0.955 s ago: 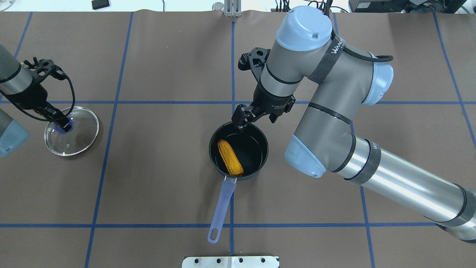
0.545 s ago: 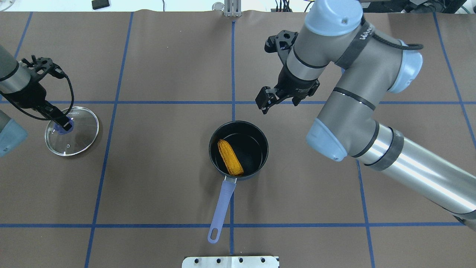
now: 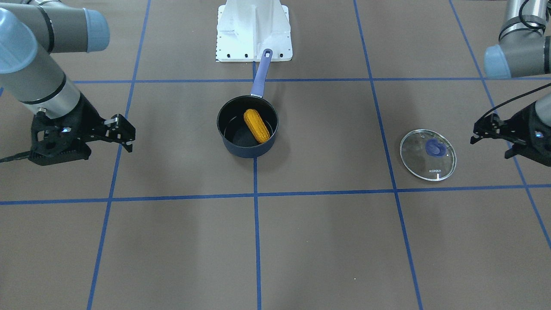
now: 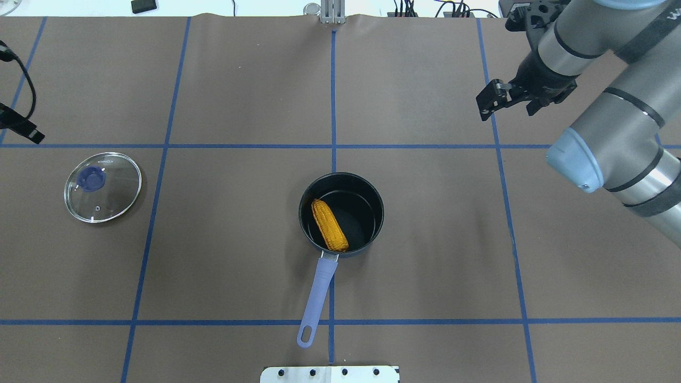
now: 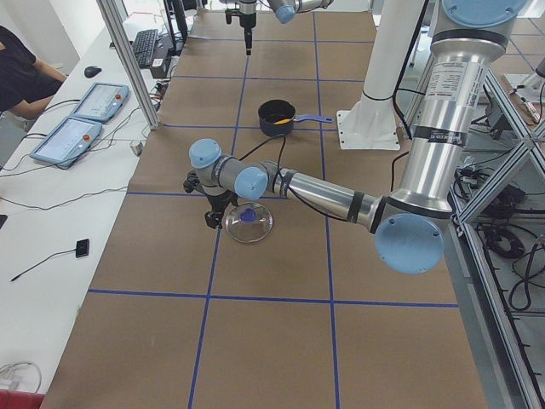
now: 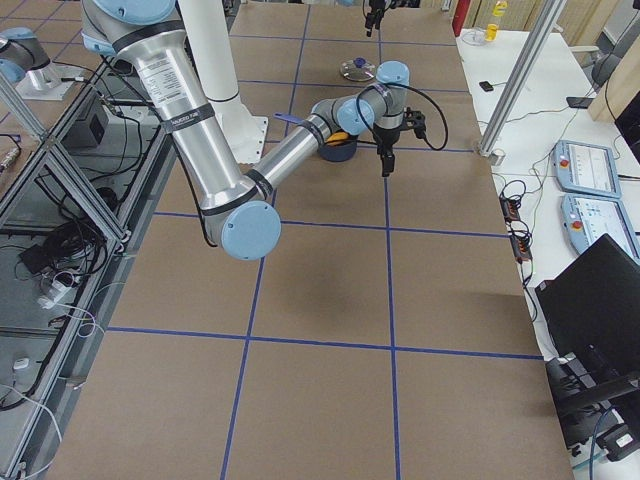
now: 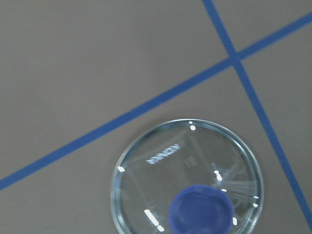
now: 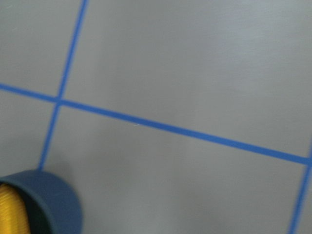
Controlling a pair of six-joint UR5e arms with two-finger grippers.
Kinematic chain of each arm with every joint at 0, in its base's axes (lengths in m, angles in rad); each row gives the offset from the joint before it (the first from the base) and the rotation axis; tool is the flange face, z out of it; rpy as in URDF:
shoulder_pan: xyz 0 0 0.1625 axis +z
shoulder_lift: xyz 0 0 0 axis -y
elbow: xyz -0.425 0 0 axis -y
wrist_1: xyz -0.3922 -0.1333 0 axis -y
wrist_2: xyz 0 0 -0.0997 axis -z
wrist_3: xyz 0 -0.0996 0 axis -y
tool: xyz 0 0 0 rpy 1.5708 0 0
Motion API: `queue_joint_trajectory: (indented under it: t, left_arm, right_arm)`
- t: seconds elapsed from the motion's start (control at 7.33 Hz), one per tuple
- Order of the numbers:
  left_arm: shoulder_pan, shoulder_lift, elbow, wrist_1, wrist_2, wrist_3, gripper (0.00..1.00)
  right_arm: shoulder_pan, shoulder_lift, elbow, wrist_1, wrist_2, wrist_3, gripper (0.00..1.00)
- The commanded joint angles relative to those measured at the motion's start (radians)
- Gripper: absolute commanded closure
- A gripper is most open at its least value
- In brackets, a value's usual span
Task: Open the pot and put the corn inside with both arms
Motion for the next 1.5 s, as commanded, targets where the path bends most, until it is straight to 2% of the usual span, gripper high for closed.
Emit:
queue_joint_trajectory:
  t: [0.0, 0.27, 0.41, 0.68, 0.82, 1.09, 1.36]
  left_arm:
    - [-0.089, 0.038, 0.014, 0.004, 0.003, 0.089, 0.0]
    - [-0.127, 0.125, 0.01, 0.0, 0.0, 0.089, 0.0]
    - [-0.132, 0.13, 0.013, 0.0, 0.006, 0.087, 0.0]
    - [-0.134, 0.13, 0.014, 0.001, 0.003, 0.086, 0.0]
    - [-0.134, 0.13, 0.014, 0.001, 0.004, 0.081, 0.0]
    - [-0.144, 0.131, 0.016, 0.001, 0.006, 0.081, 0.0]
    - [-0.149, 0.145, 0.019, 0.001, 0.001, 0.081, 0.0]
  right_arm:
    - [0.064, -0.106, -0.01, 0.008, -0.009, -0.226, 0.0]
    - [0.169, -0.146, -0.024, -0.004, 0.011, -0.248, 0.0]
    - [0.221, -0.154, -0.035, -0.035, 0.016, -0.318, 0.0]
    - [0.367, -0.143, -0.055, -0.194, 0.054, -0.562, 0.0]
    - [0.418, -0.158, -0.091, -0.21, 0.082, -0.616, 0.0]
    - [0.489, -0.261, -0.15, -0.19, 0.216, -0.646, 0.0]
    - [0.503, -0.345, -0.15, -0.155, 0.217, -0.64, 0.0]
